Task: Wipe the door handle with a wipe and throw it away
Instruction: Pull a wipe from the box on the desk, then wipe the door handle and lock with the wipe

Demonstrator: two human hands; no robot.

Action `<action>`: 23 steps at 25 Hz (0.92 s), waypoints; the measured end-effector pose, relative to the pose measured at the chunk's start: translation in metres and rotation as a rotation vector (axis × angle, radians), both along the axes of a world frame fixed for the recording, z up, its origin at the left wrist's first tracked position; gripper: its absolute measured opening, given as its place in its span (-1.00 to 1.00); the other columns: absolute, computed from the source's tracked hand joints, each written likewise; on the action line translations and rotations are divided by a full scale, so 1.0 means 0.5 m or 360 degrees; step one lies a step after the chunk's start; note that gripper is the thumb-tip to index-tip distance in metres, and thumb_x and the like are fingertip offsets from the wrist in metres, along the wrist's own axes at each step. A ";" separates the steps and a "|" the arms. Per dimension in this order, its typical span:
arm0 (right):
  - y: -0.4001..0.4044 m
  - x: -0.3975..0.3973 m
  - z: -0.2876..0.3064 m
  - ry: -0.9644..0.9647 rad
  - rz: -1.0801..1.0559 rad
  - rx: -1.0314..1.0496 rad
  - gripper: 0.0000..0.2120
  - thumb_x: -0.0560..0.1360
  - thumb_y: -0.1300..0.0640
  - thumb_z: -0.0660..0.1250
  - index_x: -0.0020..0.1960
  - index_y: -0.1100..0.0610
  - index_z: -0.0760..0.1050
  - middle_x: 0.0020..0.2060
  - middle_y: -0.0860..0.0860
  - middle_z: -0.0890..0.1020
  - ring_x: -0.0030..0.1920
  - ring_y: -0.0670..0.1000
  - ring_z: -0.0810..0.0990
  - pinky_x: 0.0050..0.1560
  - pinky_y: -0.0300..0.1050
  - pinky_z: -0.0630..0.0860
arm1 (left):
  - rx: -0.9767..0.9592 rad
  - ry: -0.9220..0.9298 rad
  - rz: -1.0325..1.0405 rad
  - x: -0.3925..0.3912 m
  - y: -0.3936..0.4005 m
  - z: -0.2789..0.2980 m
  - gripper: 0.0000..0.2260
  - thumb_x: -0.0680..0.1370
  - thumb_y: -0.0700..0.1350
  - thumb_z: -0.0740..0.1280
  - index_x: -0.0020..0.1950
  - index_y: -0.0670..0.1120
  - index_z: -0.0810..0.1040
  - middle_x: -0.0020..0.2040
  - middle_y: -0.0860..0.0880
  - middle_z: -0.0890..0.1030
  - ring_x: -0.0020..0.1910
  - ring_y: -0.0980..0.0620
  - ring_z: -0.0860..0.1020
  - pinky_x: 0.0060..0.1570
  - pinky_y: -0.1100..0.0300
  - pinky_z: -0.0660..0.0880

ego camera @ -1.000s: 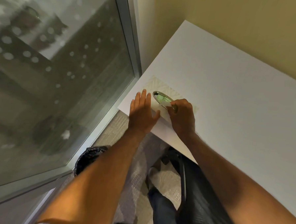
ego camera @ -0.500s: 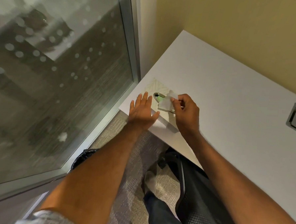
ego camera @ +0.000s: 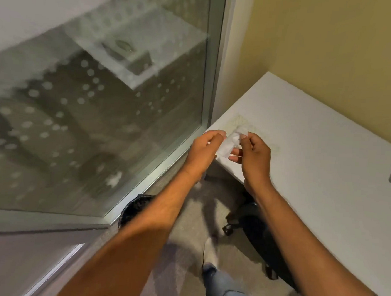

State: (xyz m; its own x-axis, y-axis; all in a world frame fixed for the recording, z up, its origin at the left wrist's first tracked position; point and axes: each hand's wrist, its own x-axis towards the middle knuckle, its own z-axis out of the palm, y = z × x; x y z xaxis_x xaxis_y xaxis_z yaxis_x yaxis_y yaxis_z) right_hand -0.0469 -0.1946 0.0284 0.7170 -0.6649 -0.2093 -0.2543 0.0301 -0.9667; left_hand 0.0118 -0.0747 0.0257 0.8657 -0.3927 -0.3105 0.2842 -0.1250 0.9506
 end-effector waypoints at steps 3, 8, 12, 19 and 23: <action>0.158 -0.078 0.056 -0.0147 0.0267 0.0156 -0.77 0.70 0.03 0.26 0.03 0.02 0.68 -0.13 -0.08 0.77 -0.14 -0.03 0.77 -0.20 -0.25 0.64 | -0.0065 -0.0091 0.0098 -0.079 0.162 0.037 -0.72 0.53 0.20 0.41 0.10 0.07 0.72 0.10 -0.02 0.73 0.18 -0.12 0.67 0.21 -0.05 0.59; 0.454 -0.232 0.112 -0.0271 0.0588 0.0429 -0.90 0.59 0.13 0.45 0.03 0.15 0.69 -0.10 0.12 0.76 -0.14 0.03 0.74 -0.17 -0.15 0.65 | -0.0042 -0.0228 0.0203 -0.264 0.495 0.079 -0.68 0.48 0.21 0.51 0.09 0.03 0.71 0.00 -0.07 0.74 -0.03 0.10 0.64 0.02 0.15 0.55; 0.656 -0.338 0.134 -0.0208 0.0918 0.0572 -0.95 0.57 0.19 0.46 -0.04 0.17 0.68 -0.14 0.14 0.74 -0.13 0.03 0.71 -0.17 -0.15 0.64 | -0.0123 -0.0202 0.0332 -0.412 0.714 0.113 -0.85 0.54 -0.01 0.53 0.06 -0.03 0.71 -0.06 0.04 0.70 -0.04 0.11 0.60 0.01 0.18 0.54; 0.905 -0.471 0.141 -0.0175 0.1405 0.0409 -0.88 0.61 0.07 0.41 -0.08 0.03 0.68 -0.17 0.01 0.73 -0.12 -0.03 0.66 -0.04 -0.06 0.58 | -0.0187 -0.0177 0.1001 -0.608 0.978 0.163 -0.86 0.66 -0.20 0.36 -0.01 -0.14 0.71 -0.17 -0.01 0.68 -0.17 0.10 0.55 -0.16 0.23 0.45; 0.971 -0.483 0.139 -0.0333 0.1485 -0.0022 -0.90 0.64 0.02 0.33 -0.05 -0.03 0.56 -0.18 -0.15 0.67 -0.14 -0.14 0.59 -0.07 -0.25 0.48 | -0.0236 -0.0155 0.1348 -0.642 1.043 0.172 -0.87 0.68 -0.25 0.31 0.06 -0.18 0.67 -0.11 -0.05 0.67 -0.13 0.07 0.56 -0.06 0.18 0.48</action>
